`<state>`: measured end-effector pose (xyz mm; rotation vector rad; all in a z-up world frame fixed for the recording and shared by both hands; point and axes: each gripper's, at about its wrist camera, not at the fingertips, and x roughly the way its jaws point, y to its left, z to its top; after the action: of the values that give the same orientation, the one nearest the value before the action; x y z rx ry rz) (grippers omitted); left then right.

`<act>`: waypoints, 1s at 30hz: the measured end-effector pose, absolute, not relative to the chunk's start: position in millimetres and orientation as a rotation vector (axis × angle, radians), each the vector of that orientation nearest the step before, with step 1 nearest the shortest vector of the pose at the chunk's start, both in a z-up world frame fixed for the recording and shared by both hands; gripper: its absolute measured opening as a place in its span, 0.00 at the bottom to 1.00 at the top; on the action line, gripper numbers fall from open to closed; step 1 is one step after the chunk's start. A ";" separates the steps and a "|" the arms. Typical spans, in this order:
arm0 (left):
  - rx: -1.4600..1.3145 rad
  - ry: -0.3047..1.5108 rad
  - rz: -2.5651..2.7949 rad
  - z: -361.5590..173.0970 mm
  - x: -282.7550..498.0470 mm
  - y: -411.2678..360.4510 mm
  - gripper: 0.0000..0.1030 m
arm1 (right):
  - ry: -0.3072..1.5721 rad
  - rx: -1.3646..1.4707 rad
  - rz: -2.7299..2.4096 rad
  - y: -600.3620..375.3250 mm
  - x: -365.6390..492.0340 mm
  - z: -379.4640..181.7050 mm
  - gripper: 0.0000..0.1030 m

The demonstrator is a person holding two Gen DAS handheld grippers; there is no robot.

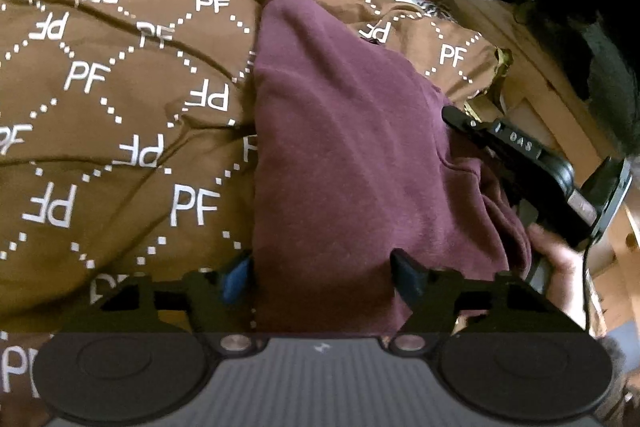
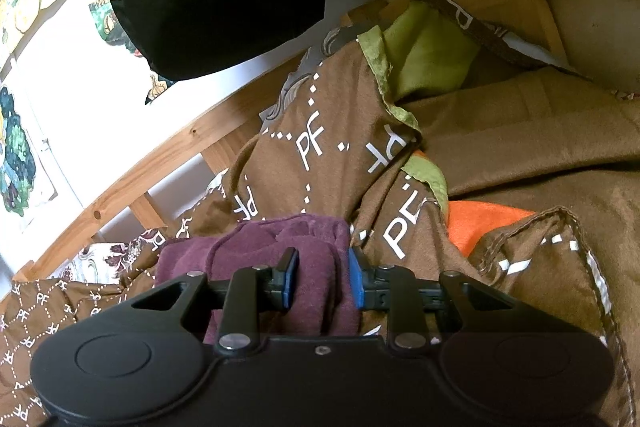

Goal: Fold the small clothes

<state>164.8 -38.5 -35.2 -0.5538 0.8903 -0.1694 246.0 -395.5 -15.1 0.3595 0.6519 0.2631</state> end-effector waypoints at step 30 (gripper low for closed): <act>-0.406 0.551 -0.051 40.1 64.7 52.8 0.45 | 0.496 0.206 0.545 -245.7 200.6 75.7 0.17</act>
<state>64.7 52.8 40.1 -0.4057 0.5506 -0.0509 200.6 -245.7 75.7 0.2063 0.4958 0.5454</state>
